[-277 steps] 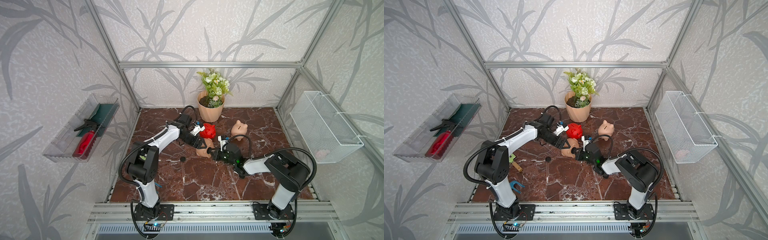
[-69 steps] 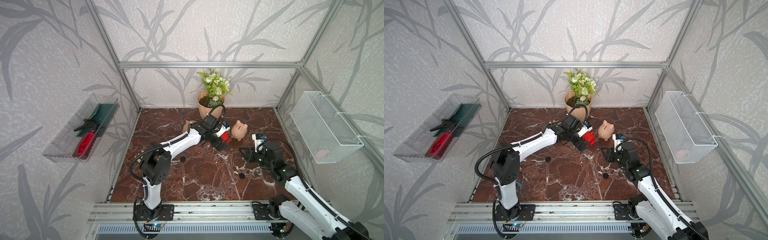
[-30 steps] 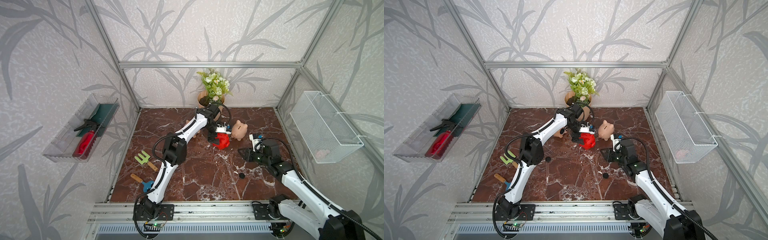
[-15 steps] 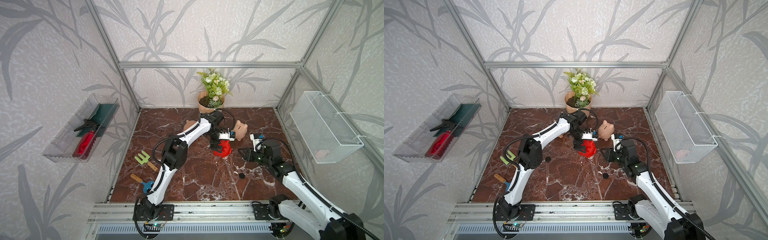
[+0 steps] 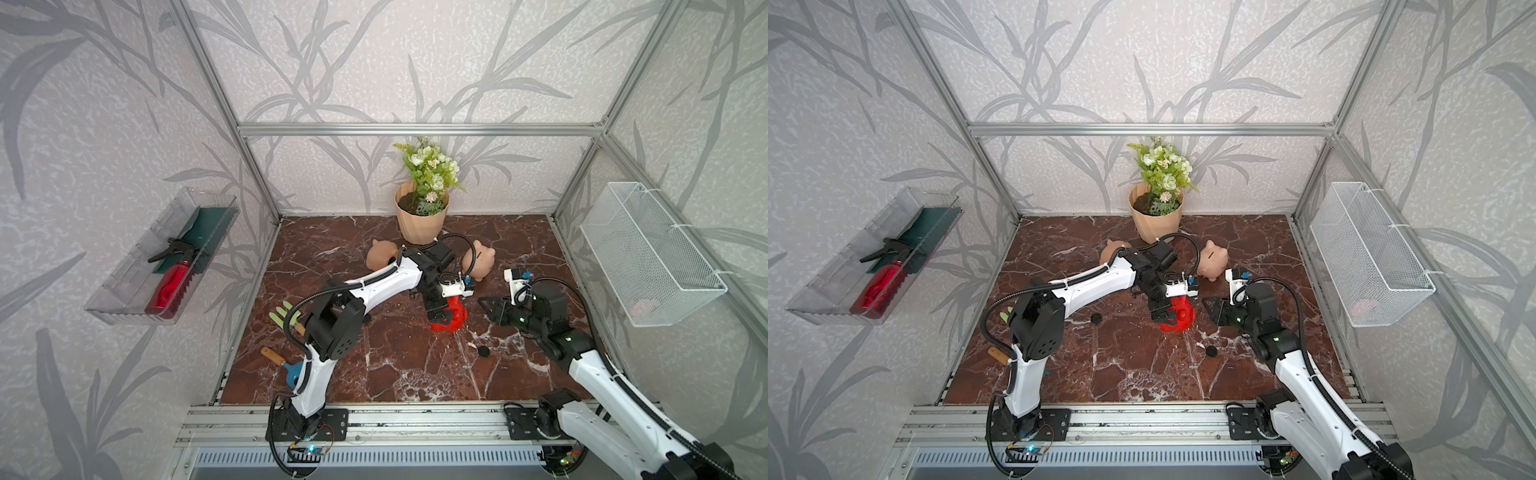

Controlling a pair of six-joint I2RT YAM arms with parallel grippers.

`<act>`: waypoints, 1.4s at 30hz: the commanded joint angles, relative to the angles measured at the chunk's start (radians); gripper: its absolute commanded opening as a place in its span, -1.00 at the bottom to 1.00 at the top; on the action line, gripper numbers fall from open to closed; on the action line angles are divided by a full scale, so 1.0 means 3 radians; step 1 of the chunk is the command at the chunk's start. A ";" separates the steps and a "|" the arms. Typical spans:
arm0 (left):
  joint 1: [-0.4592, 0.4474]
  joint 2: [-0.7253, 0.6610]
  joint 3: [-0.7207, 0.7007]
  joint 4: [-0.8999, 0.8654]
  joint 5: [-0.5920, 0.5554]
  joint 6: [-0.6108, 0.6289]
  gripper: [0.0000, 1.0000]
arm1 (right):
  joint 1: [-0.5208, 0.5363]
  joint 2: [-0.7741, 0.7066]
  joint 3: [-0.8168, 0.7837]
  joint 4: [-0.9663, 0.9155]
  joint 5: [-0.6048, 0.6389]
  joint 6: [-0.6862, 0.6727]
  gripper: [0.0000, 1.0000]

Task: Close piggy banks
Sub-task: Move the piggy bank to the center of the board, then turn over the piggy bank at the center of the board.

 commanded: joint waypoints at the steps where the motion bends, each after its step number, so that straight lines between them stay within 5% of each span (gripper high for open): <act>1: -0.0030 -0.0138 -0.0179 0.0316 -0.0289 -0.0660 0.92 | -0.0018 -0.0077 -0.0047 -0.0083 0.0045 0.0037 -0.21; 7: -0.0041 -0.0424 -0.0486 0.0651 -0.0272 -0.1047 0.94 | -0.0018 -0.0155 -0.0055 -0.0140 0.0060 0.0040 -0.21; 18: -0.0041 -0.0451 -0.0250 0.0162 -0.0518 -0.1006 0.98 | -0.0023 -0.0313 -0.0061 -0.0272 0.0129 -0.0010 -0.21; 28: -0.0040 -0.0464 -0.0347 0.0305 -0.0125 -0.0347 0.99 | -0.0048 -0.0385 -0.0040 -0.0388 0.0234 -0.0102 -0.21; 42: -0.0050 -0.0117 -0.0034 0.0507 0.0088 -0.0261 0.99 | -0.0074 -0.0296 -0.0025 -0.0353 0.0178 -0.0077 -0.21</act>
